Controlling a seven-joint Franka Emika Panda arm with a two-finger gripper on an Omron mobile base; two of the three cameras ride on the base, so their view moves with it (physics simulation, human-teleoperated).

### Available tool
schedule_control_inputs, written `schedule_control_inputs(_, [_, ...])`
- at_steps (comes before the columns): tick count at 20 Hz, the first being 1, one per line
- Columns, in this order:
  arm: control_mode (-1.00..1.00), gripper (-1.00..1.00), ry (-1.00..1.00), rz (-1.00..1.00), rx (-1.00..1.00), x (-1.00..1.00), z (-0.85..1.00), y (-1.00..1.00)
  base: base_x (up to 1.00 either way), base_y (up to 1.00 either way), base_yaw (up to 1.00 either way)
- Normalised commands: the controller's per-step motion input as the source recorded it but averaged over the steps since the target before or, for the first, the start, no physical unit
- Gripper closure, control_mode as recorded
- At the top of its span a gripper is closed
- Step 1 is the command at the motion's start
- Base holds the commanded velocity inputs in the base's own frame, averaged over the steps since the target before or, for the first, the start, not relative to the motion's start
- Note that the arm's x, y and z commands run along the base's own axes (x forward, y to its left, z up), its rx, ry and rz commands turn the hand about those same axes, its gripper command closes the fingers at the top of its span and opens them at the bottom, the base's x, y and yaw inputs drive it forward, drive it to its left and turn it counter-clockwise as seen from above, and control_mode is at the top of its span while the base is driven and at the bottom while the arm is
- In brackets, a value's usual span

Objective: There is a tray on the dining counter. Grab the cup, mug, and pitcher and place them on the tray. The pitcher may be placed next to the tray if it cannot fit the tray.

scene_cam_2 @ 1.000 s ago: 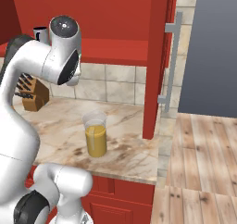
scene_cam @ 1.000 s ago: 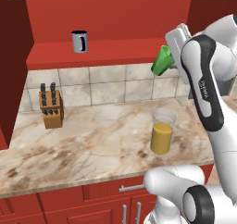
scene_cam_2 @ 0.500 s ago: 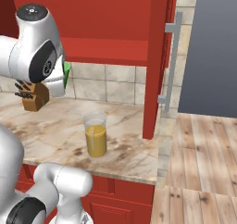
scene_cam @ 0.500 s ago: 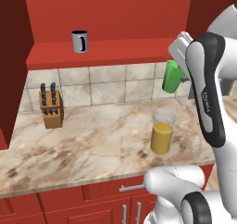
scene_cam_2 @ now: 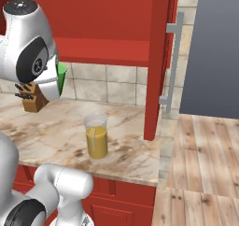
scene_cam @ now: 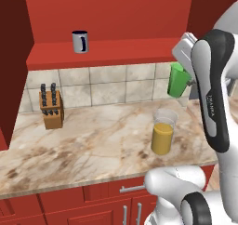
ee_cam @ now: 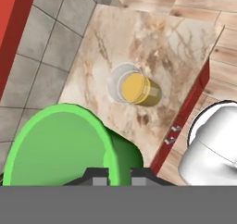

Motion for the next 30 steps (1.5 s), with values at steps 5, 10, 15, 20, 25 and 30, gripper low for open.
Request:
schedule_control_inputs(5, [-1.0,1.0,0.0,0.0,-0.1,-0.2,-0.23,0.0,0.0,0.0,0.0])
schedule_control_inputs(10, [-1.0,1.0,0.0,0.0,-0.11,-0.15,-0.17,0.0,0.0,0.0,0.0])
schedule_control_inputs(15, [-1.0,1.0,0.02,0.0,-0.1,-0.14,-0.04,0.0,0.0,0.0,0.0])
schedule_control_inputs(20, [-1.0,1.0,0.01,0.0,0.0,-0.09,0.0,0.0,0.0,0.0,0.0])
schedule_control_inputs(25, [-1.0,1.0,0.04,0.0,0.0,-0.01,0.0,0.0,0.0,0.0,0.0])
schedule_control_inputs(30, [1.0,1.0,0.0,0.0,0.0,0.0,0.0,0.0,-0.47,-0.14,0.03])
